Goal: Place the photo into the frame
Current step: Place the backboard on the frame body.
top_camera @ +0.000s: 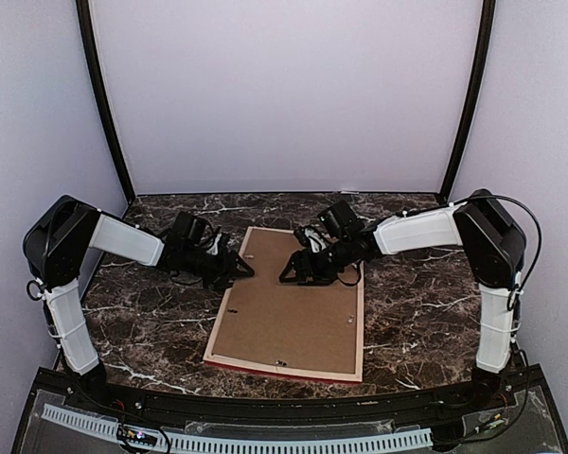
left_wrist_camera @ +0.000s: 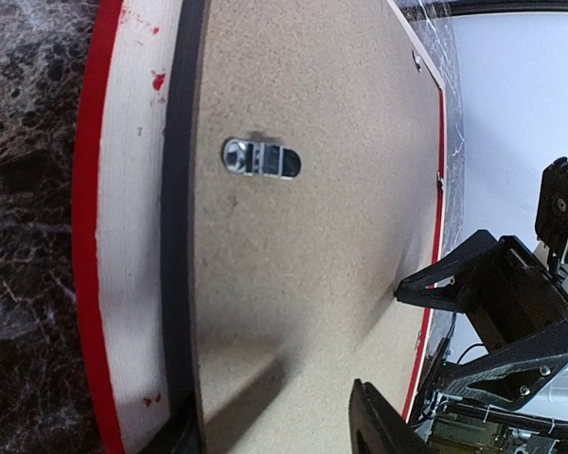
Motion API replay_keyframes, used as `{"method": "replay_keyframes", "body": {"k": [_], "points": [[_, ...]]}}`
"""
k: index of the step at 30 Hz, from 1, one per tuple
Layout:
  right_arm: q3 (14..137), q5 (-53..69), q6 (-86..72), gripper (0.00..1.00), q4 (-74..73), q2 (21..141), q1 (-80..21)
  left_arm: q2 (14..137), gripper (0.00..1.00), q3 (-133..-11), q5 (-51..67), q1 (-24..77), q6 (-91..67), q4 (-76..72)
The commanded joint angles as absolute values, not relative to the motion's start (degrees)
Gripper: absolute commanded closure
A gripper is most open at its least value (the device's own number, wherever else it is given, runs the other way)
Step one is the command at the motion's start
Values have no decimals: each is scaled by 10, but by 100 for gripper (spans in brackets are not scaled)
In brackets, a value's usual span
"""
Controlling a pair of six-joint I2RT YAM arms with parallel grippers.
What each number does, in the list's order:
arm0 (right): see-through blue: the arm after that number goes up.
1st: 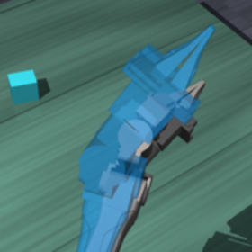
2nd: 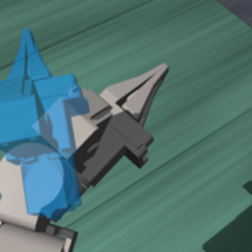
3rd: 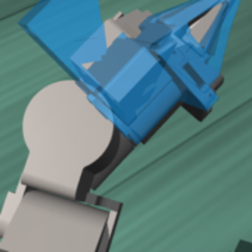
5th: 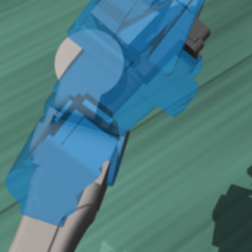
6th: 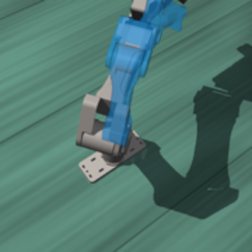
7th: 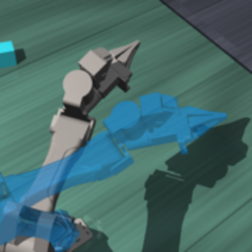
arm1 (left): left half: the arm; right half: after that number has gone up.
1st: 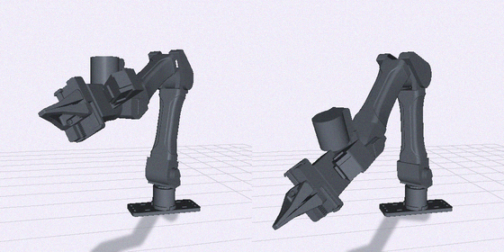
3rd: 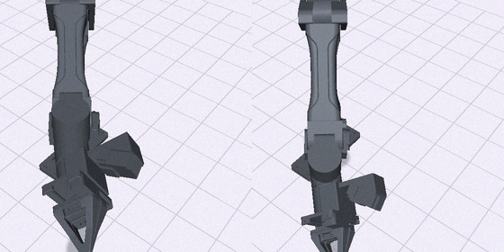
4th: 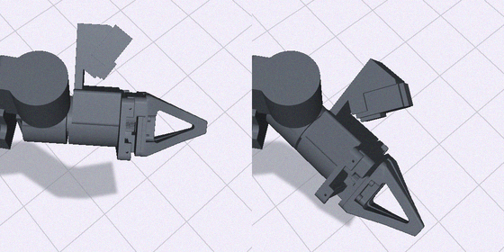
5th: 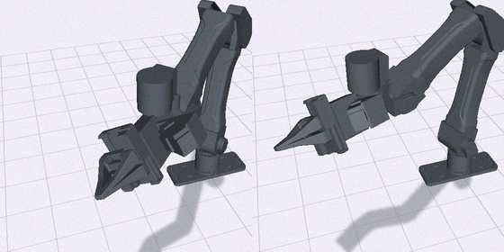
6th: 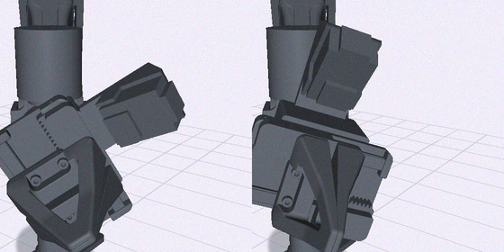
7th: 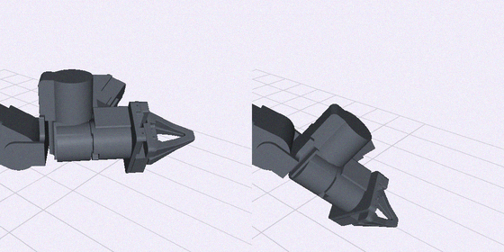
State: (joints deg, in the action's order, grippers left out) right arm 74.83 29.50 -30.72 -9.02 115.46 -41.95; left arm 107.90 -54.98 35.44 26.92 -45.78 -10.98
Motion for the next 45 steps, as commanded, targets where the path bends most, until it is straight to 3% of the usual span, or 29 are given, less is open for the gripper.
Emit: {"method": "replay_keyframes", "body": {"k": [1,45], "points": [[724,283,-306,31,-107,1157,-423,1059,47,-561,329,272,-442,-57],[708,272,-293,32,-120,1151,-419,994,36,-614,242,272,-355,94]]}}
